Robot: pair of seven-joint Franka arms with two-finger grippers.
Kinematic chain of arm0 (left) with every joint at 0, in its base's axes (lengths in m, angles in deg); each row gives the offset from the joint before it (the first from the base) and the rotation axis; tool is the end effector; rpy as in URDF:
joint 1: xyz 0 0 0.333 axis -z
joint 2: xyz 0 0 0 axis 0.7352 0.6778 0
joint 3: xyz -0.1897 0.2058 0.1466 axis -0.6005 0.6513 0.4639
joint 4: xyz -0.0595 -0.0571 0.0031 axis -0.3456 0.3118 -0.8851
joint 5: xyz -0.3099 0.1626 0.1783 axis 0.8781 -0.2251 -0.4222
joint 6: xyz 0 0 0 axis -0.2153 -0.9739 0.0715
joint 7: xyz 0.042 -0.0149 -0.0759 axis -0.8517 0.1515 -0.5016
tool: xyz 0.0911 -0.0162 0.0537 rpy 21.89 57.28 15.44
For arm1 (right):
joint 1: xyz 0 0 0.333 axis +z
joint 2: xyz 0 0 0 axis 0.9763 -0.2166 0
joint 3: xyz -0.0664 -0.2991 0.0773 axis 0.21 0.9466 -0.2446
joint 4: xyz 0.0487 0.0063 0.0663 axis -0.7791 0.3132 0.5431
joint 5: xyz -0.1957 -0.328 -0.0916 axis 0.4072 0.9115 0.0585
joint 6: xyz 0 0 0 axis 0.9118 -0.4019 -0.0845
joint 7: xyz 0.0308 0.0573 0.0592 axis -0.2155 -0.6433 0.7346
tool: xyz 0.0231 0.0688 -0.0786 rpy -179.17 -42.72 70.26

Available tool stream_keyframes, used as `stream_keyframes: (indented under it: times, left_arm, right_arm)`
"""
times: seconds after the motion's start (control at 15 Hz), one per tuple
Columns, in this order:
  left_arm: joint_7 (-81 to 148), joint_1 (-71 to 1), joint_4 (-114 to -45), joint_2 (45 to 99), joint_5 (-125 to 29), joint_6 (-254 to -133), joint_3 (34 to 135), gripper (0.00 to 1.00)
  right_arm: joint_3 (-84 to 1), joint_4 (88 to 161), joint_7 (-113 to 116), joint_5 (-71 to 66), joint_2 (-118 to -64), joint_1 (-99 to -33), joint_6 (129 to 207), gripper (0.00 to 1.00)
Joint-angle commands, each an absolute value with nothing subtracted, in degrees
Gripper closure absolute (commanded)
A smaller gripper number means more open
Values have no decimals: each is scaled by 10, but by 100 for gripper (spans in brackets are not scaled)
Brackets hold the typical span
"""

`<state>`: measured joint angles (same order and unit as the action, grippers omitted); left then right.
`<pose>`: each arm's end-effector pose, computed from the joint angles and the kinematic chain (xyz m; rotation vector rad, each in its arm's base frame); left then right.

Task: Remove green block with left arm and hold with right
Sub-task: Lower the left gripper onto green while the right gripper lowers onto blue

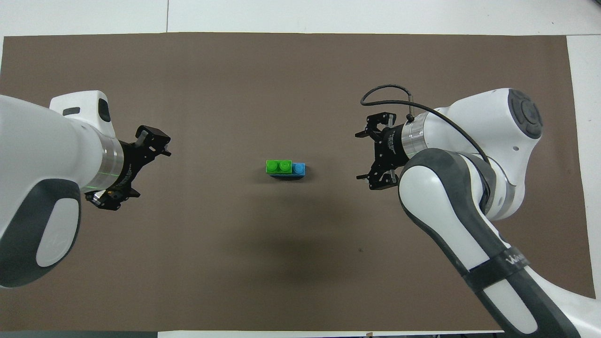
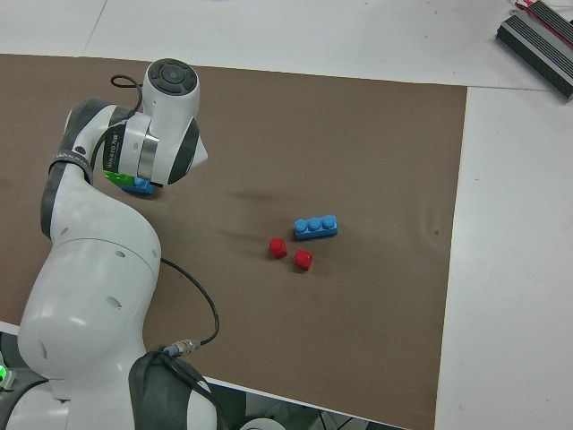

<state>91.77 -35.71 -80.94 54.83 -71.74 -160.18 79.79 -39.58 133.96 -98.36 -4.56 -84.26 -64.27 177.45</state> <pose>0.4937 -0.1788 0.5467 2.7689 1.4272 0.0319 0.5614 0.2078 0.4101 -1.9112 1.9833 0.4924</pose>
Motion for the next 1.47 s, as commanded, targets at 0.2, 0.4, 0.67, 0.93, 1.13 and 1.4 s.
stream_keyframes:
  times: [0.2, 0.4, 0.67, 0.93, 1.13, 1.4]
  left_arm:
    - [1184, -279, -853, 546, -707, -1669, 805, 0]
    - [1259, -240, -853, 580, -707, -1703, 805, 0]
    - [1340, -218, -851, 617, -707, -1756, 805, 0]
    - [1404, -197, -847, 670, -708, -1815, 806, 0]
    - [1441, -188, -836, 693, -709, -1833, 807, 0]
    - [1473, -186, -828, 708, -711, -1845, 807, 0]
  right_arm:
    - [-395, 1361, -992, -87, -881, -596, 1862, 0]
    - [-395, 1358, -992, -101, -911, -571, 1902, 0]
    - [-395, 1359, -991, -107, -932, -550, 1931, 0]
    - [-396, 1356, -985, -141, -954, -526, 1986, 0]
    - [-396, 1355, -971, -144, -975, -514, 2005, 0]
    - [-396, 1355, -956, -144, -992, -499, 2025, 0]
